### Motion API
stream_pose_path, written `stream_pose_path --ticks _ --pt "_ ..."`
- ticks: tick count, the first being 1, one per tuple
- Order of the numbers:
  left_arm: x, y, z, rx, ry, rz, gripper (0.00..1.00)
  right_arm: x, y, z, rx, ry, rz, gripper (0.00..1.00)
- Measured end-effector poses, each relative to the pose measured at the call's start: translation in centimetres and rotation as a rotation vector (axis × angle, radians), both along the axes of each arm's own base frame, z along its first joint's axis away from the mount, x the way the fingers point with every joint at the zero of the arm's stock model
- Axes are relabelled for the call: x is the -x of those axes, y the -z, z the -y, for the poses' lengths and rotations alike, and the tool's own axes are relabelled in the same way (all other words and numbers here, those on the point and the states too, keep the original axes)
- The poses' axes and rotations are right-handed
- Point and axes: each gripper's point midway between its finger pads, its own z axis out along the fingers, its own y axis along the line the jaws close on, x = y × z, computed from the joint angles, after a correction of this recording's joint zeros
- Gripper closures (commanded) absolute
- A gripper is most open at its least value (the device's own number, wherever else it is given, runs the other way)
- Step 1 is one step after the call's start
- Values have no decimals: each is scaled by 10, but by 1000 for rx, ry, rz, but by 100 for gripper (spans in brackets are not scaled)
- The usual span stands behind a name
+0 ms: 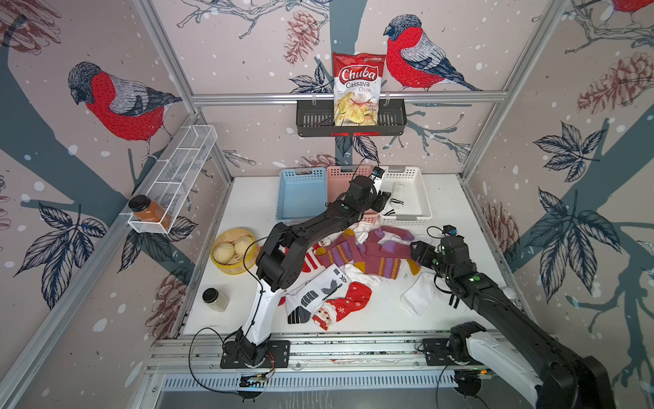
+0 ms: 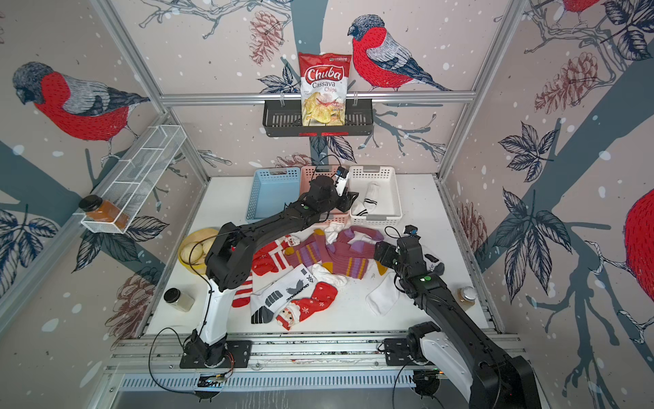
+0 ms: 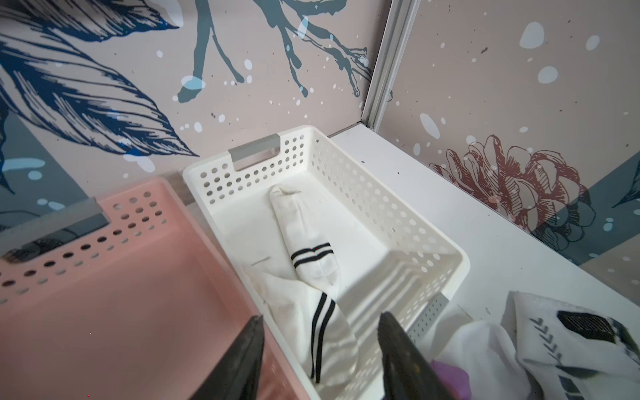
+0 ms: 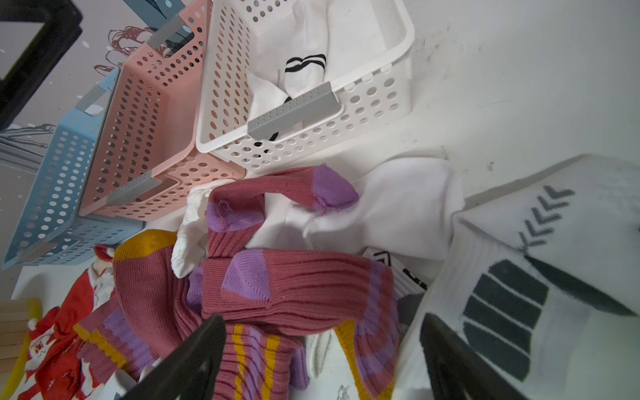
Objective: Sort the socks into the basket by color
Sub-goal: Place the sock in the bin, then pick up the sock at the center of the board.
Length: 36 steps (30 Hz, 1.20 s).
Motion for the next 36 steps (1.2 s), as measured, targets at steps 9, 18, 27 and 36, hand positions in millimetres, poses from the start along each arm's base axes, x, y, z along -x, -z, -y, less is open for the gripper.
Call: stream_pose_path --ticks 9,18,27,36 --pt "54 25 -47 -39 -19 -80 42 -3 11 2 18 4 -39 11" --pt "108 13 -91 -5 -17 -79 36 -3 29 -1 25 -11 -92 17" --pt "156 4 -134 15 -33 -59 34 -2 42 -8 26 -36 -130 20" --pt "197 30 -169 1 -44 -84 32 -4 51 -11 40 -47 -164 21"
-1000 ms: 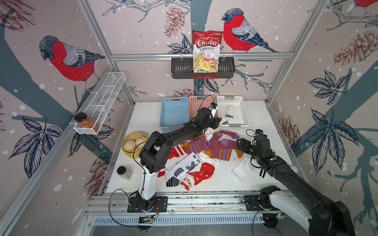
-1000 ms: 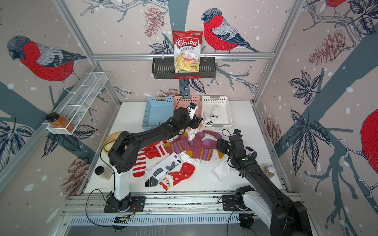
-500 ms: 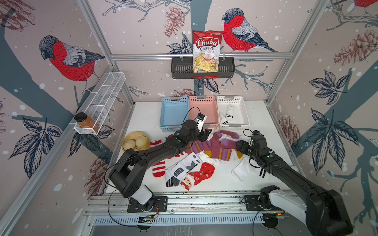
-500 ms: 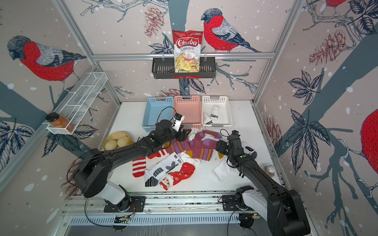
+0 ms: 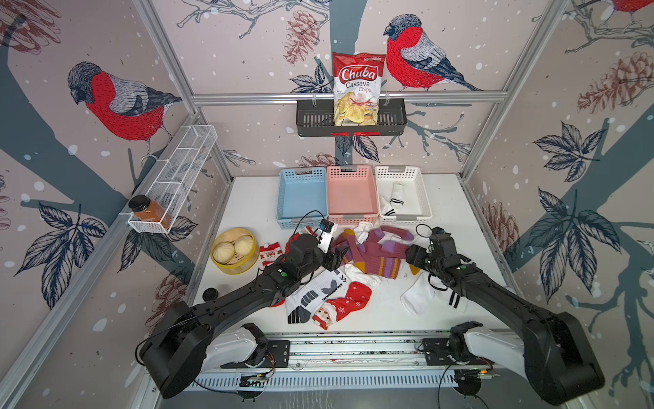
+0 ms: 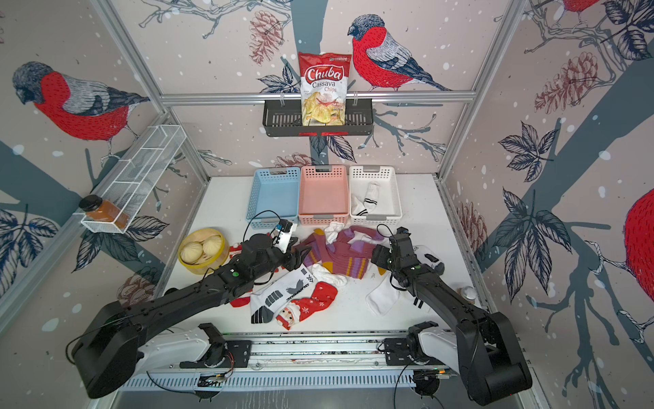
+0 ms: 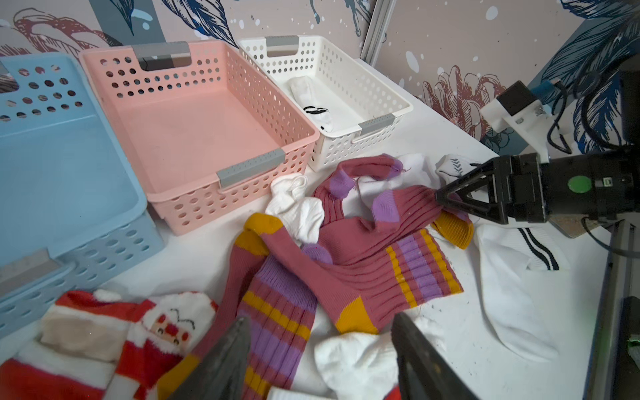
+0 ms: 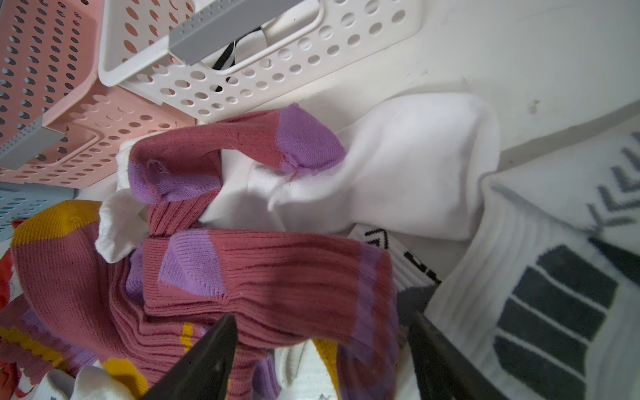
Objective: Sort the socks into the basket by color
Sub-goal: Pick up the sock at the center of the board.
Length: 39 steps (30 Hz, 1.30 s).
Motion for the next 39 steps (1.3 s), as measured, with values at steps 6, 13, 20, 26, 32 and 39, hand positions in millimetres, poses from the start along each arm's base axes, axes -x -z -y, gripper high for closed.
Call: stream_pose_path --ticks 6,13,20,26,32,39 --pt "7 -1 -11 4 -19 23 32 -1 3 -4 13 -22 -11 24" --pt "7 -2 -11 -1 -14 34 32 -3 7 -7 21 -32 -28 30" --pt "10 -4 -14 -10 -14 36 30 -6 10 -9 28 -35 -47 44" --pt "9 1 -15 -30 -18 26 29 -6 8 -9 27 -41 -42 68" --pt "8 4 -14 -41 -16 15 29 -14 -6 -14 19 -60 -8 80" --pt "9 -2 -15 -28 -14 28 28 -25 -20 -20 26 -83 15 86"
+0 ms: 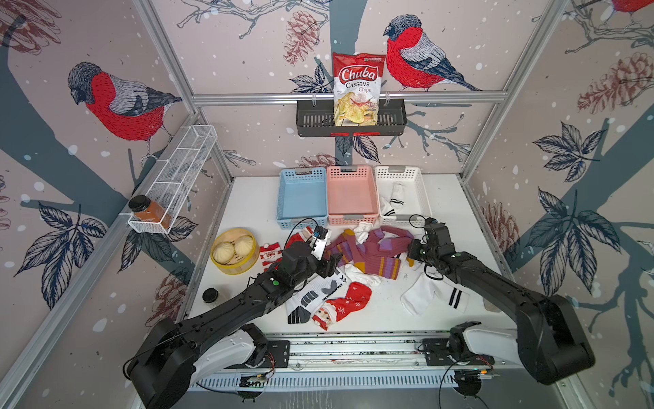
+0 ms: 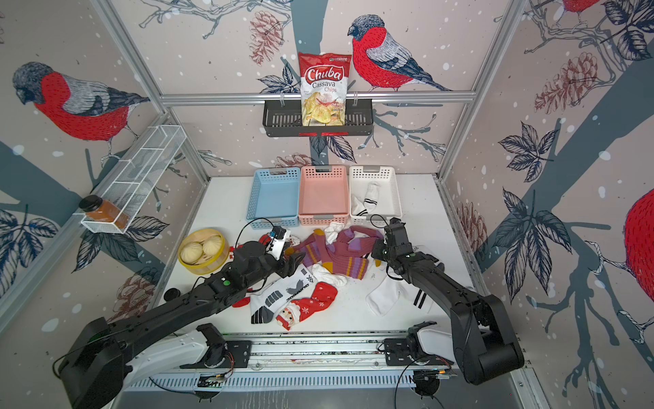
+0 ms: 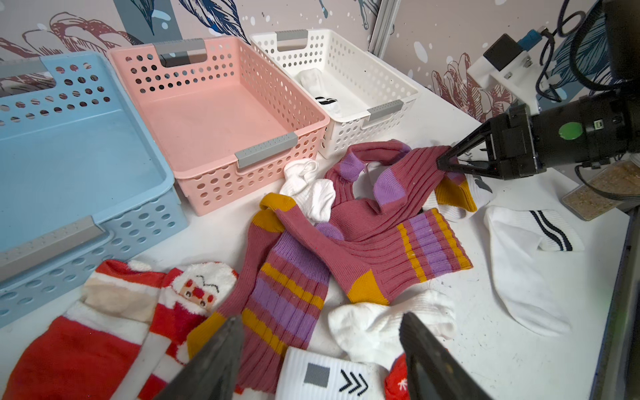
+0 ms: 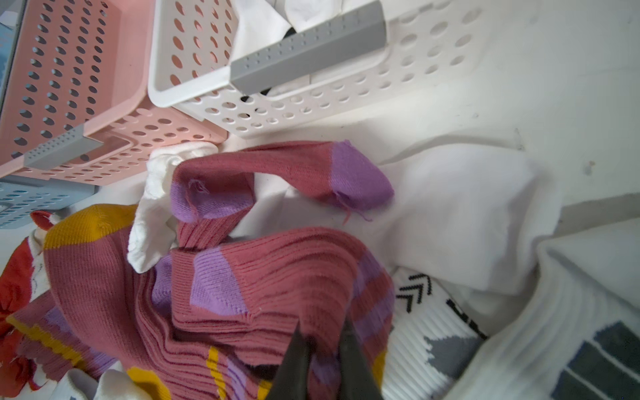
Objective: Sort the socks into the basket by color
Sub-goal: Pick up the sock at the center of the board, then place the sock in the bin.
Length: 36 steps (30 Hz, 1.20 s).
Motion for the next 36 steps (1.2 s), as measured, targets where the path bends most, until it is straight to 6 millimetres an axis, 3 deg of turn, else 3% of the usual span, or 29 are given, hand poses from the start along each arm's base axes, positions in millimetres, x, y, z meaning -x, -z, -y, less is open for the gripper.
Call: stream_pose_path --ticks 24,36 --pt "8 -3 -2 21 24 10 27 -35 -142 -53 -44 -123 266 88" --pt "10 -2 -3 25 23 13 25 -65 -195 -83 -50 -156 364 90"
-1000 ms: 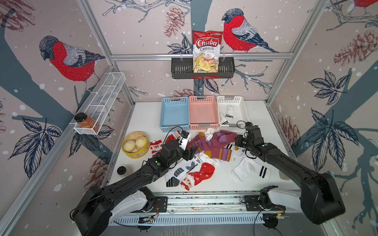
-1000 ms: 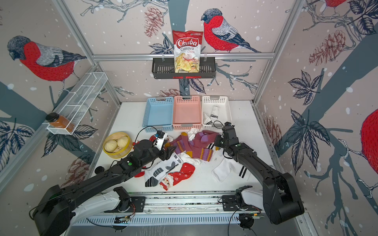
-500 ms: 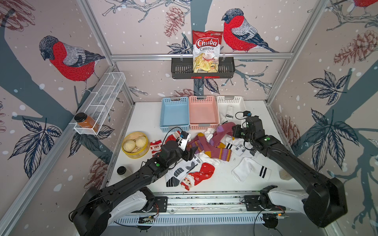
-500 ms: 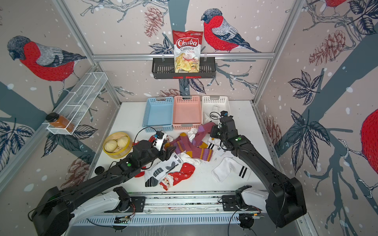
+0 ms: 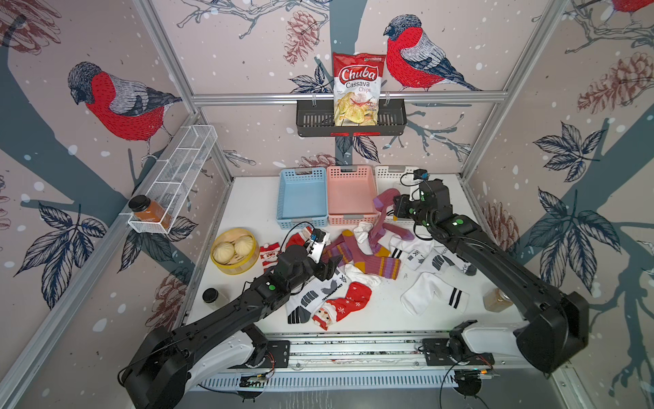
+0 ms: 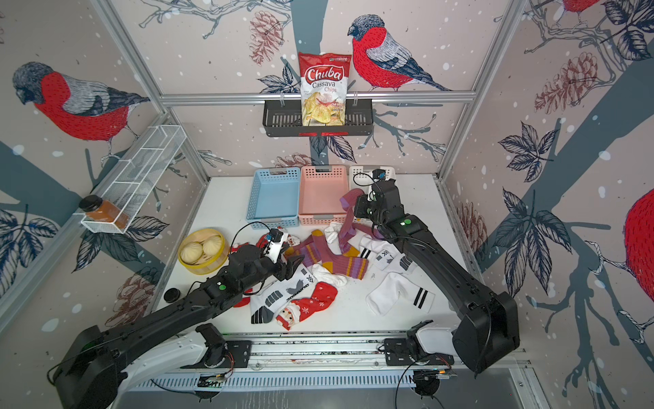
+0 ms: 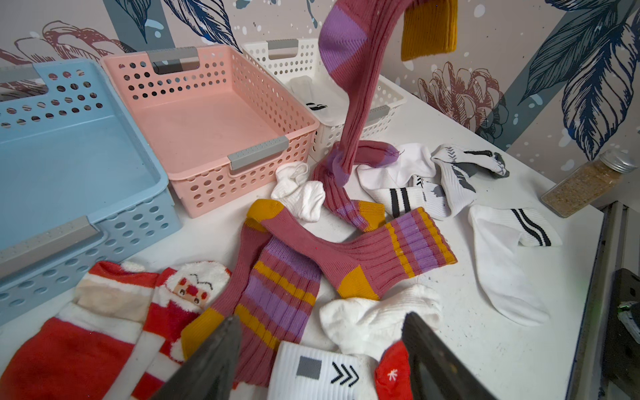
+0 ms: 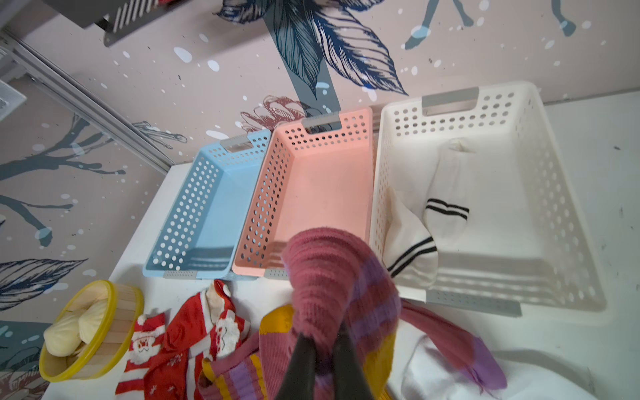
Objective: Sort the socks into the basket by color
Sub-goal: Place the sock in the bin.
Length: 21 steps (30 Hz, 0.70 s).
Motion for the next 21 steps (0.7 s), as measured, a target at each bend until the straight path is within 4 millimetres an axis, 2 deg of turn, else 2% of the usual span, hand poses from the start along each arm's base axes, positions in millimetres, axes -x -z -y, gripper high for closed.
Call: stream_pose_path --ticks 7,13,16,21 --pt "2 0 0 10 7 3 24 -30 -29 -19 -1 -12 56 91" --pt "4 3 0 14 10 -6 23 -63 -37 -39 5 -24 89 92" --pt "4 3 0 15 10 -7 23 -84 -31 -51 8 -30 85 92" --pt "7 1 0 29 21 -9 22 -117 4 -72 27 -44 37 90"
